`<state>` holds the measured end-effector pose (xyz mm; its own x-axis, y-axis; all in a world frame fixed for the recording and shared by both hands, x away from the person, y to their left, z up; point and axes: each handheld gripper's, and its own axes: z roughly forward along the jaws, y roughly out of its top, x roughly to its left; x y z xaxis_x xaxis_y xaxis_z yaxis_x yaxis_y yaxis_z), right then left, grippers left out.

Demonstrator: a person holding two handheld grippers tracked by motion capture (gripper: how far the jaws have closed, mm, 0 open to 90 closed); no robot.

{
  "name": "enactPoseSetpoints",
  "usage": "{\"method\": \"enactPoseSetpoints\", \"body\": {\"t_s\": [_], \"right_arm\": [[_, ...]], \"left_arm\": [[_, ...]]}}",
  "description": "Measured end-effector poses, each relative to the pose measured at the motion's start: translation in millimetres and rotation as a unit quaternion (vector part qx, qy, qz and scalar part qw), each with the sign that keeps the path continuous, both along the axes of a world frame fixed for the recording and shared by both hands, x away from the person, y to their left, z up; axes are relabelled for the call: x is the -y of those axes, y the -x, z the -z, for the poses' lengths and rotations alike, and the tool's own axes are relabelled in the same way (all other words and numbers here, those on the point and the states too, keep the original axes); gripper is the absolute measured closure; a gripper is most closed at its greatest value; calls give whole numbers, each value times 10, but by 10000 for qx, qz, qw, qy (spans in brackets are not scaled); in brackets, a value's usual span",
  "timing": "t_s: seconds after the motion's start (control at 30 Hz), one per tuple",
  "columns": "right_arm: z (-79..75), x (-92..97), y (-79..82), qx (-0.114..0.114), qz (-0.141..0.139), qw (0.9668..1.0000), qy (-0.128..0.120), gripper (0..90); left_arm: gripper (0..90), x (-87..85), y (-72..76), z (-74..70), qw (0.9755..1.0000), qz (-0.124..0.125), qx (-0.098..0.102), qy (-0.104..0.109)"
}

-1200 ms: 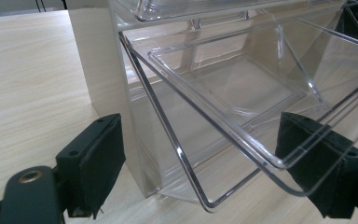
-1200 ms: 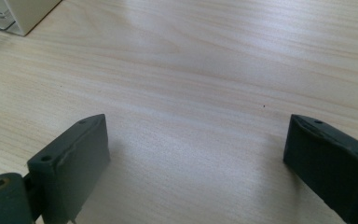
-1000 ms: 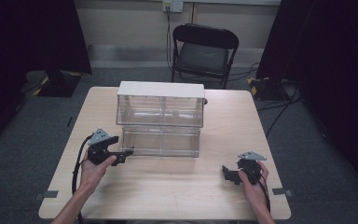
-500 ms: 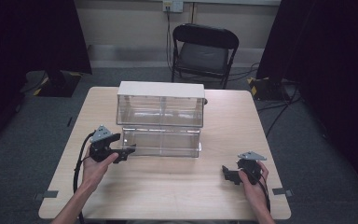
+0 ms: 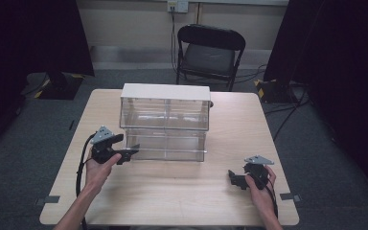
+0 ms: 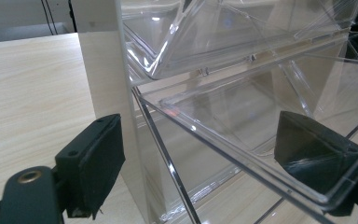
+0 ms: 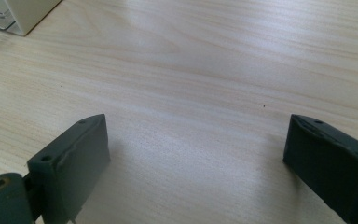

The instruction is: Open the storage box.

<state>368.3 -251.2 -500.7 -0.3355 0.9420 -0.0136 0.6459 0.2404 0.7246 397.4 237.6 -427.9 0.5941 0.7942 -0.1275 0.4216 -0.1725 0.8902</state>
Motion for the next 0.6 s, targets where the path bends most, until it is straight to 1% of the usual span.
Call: {"method": "enactPoseSetpoints", "body": {"t_s": [0.23, 0.3, 0.33, 0.47, 0.53, 0.6], "right_arm": [[0, 0, 0, 0, 0, 10000, 1, 61], [0, 0, 0, 1, -1, 10000, 1, 61], [0, 0, 0, 0, 0, 10000, 0, 61], [0, 0, 0, 0, 0, 10000, 0, 61], [0, 0, 0, 0, 0, 10000, 0, 61], [0, 0, 0, -1, 0, 10000, 0, 61]], "left_arm": [[158, 23, -22, -85, 9999, -19, 77, -95], [156, 24, -25, -87, 9999, -23, 81, -65], [156, 22, -29, -86, 9999, -19, 77, -97], [156, 30, -43, -74, 10000, -24, 53, -81], [157, 38, -49, -75, 9999, -6, 53, -140], [157, 34, -50, -81, 10000, -27, 33, -82]]}}
